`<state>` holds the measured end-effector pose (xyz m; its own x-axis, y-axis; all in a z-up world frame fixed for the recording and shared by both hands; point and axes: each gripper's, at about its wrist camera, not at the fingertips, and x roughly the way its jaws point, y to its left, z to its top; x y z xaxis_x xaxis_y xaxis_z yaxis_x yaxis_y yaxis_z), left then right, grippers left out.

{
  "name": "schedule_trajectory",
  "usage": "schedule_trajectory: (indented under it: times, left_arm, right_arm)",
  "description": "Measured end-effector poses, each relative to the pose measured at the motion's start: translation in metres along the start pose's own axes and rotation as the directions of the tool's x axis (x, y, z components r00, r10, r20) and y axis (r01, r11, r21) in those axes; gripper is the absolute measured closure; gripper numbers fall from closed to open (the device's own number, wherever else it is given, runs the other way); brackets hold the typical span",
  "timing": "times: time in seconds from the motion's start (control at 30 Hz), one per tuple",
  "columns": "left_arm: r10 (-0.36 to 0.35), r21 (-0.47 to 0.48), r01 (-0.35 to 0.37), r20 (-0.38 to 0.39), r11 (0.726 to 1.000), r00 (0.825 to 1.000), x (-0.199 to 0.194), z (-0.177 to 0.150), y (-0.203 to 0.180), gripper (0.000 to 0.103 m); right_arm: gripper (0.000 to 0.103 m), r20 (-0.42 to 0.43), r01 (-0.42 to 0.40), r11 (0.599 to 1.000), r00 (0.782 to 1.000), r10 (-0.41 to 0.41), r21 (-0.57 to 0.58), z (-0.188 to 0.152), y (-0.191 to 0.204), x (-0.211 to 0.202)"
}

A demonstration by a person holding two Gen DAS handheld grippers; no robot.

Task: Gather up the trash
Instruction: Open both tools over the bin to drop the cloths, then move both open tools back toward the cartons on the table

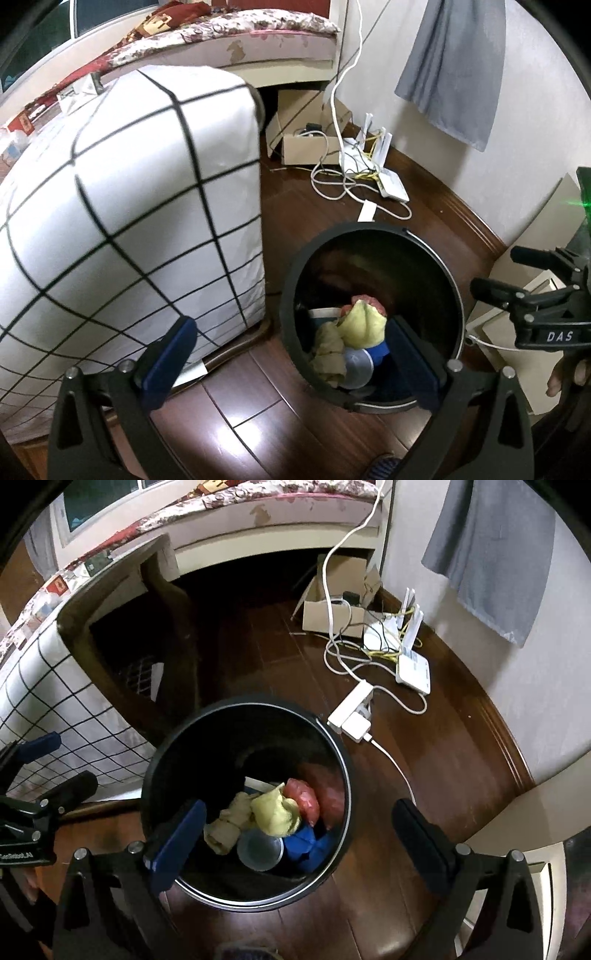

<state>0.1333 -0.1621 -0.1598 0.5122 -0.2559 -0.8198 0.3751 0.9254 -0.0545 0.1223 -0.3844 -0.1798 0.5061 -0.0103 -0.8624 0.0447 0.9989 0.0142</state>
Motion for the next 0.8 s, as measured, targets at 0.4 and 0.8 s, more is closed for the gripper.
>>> schedule_trajectory:
  times: [0.4, 0.8]
  left_arm:
    - [0.021, -0.011, -0.021, 0.084, 1.0, 0.996, -0.04, 0.005, 0.009, 0.001]
    - [0.061, -0.076, -0.046, 0.196, 0.996, 0.979, -0.084, 0.016, 0.042, 0.001]
  right_arm:
    - [0.001, 0.102, -0.008, 1.0, 0.995, 0.011, -0.026, 0.011, 0.019, -0.036]
    - [0.001, 0.229, -0.031, 0.998, 0.972, 0.042, -0.05, 0.025, 0.043, -0.074]
